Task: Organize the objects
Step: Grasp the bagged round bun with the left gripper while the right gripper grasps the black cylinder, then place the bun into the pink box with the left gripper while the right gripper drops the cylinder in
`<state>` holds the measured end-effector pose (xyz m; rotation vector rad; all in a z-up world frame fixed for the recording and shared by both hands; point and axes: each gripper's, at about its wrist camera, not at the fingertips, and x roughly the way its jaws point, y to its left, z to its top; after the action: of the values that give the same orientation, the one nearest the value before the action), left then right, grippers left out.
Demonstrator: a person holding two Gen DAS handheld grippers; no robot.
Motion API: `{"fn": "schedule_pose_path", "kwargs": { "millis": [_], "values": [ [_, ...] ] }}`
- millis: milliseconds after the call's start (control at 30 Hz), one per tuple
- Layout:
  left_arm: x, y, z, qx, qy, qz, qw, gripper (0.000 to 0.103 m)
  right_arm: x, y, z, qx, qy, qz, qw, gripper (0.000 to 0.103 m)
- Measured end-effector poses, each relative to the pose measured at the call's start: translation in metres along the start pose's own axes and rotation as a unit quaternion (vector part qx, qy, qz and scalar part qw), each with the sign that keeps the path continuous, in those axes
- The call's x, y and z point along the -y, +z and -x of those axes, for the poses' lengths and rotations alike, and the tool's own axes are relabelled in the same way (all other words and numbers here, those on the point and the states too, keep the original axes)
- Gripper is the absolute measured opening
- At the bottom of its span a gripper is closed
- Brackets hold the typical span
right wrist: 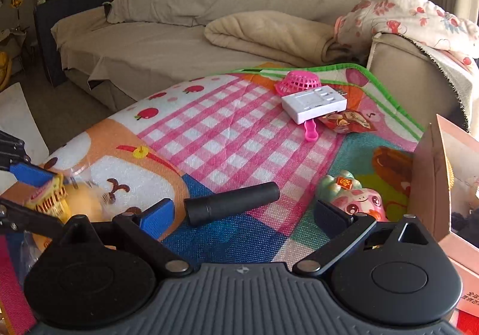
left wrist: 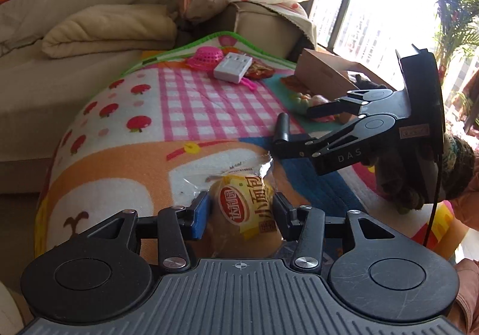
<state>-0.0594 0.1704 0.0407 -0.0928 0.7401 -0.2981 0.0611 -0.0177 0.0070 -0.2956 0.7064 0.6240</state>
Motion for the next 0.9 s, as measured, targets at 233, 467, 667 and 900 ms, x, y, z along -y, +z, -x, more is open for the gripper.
{"fn": "schedule_pose_path", "kwargs": {
  "millis": [233, 467, 667, 900],
  "values": [
    [-0.013, 0.004, -0.005, 0.014, 0.002, 0.035, 0.9993, 0.051, -0.006, 0.008, -0.015, -0.001, 0.022, 0.015, 1.000, 0.091],
    [-0.013, 0.001, -0.005, 0.017, 0.003, 0.049, 0.9987, 0.051, -0.011, 0.005, 0.001, 0.007, 0.012, -0.002, 1.000, 0.076],
    [0.000, 0.003, -0.008, 0.014, 0.024, 0.040, 0.9988, 0.051, 0.001, -0.011, 0.059, 0.042, -0.025, -0.025, 0.999, 0.076],
    [0.045, 0.016, -0.016, 0.002, -0.022, 0.006, 0.9997, 0.049, 0.028, -0.061, 0.139, 0.074, -0.126, -0.055, 0.988, 0.076]
  ]
}}
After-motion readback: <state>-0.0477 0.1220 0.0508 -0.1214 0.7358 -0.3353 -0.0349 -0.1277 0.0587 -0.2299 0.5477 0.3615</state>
